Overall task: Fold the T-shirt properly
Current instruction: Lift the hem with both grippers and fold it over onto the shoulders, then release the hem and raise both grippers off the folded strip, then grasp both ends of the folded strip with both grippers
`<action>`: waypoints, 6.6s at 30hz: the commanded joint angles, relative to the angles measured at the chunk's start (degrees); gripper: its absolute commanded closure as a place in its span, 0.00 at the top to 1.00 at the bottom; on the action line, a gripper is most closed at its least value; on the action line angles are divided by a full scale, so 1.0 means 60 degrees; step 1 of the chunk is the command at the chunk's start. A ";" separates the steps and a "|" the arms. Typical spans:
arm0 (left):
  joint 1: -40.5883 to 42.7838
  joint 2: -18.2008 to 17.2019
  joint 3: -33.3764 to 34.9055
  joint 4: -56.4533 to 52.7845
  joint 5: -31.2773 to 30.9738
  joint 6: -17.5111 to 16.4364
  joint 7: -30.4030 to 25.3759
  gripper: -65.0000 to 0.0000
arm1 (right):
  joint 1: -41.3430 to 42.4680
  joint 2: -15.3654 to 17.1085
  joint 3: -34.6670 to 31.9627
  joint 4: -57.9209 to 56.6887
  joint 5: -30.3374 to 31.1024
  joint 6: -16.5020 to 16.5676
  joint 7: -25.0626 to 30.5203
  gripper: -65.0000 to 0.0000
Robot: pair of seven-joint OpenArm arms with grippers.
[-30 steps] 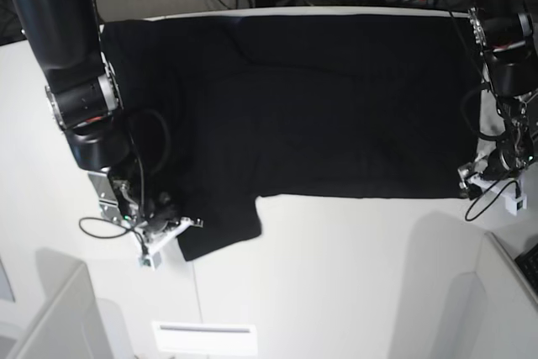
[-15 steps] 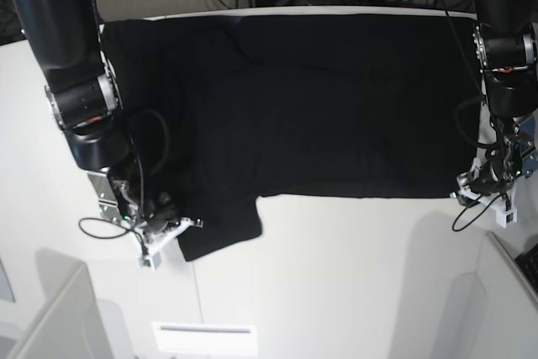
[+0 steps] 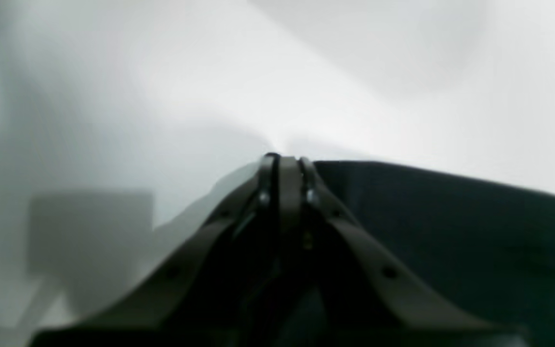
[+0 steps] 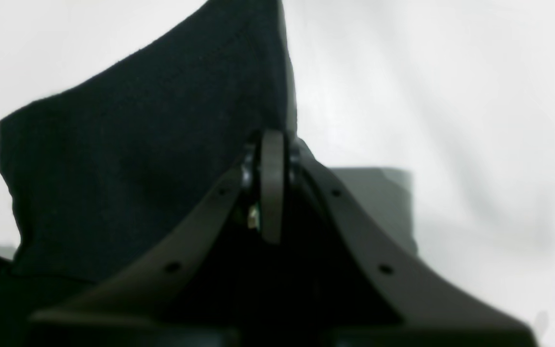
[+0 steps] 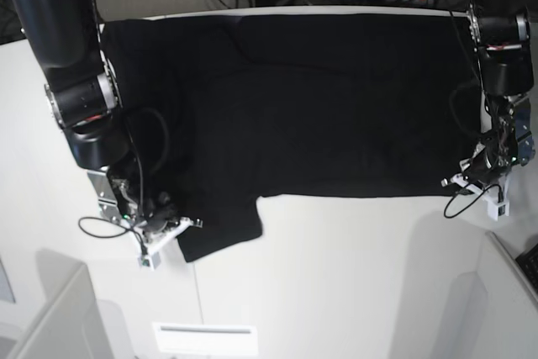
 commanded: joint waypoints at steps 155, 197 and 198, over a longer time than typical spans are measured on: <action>0.5689 0.2513 -0.7264 0.9527 -0.0228 -0.0493 0.3695 0.26 | -0.7738 -0.0371 0.7323 1.4170 -0.1555 0.0573 -0.6881 0.00; 0.3857 0.1765 -0.6106 0.5117 0.1735 -0.1709 0.2670 0.00 | -0.9115 -0.0400 0.7352 1.5445 -0.1292 0.0573 -0.6896 0.00; 0.3872 0.1677 -0.6106 0.5220 0.1735 -0.1709 0.2670 0.00 | -0.9188 -0.0400 0.7337 1.5445 -0.1292 0.0573 -0.6896 0.00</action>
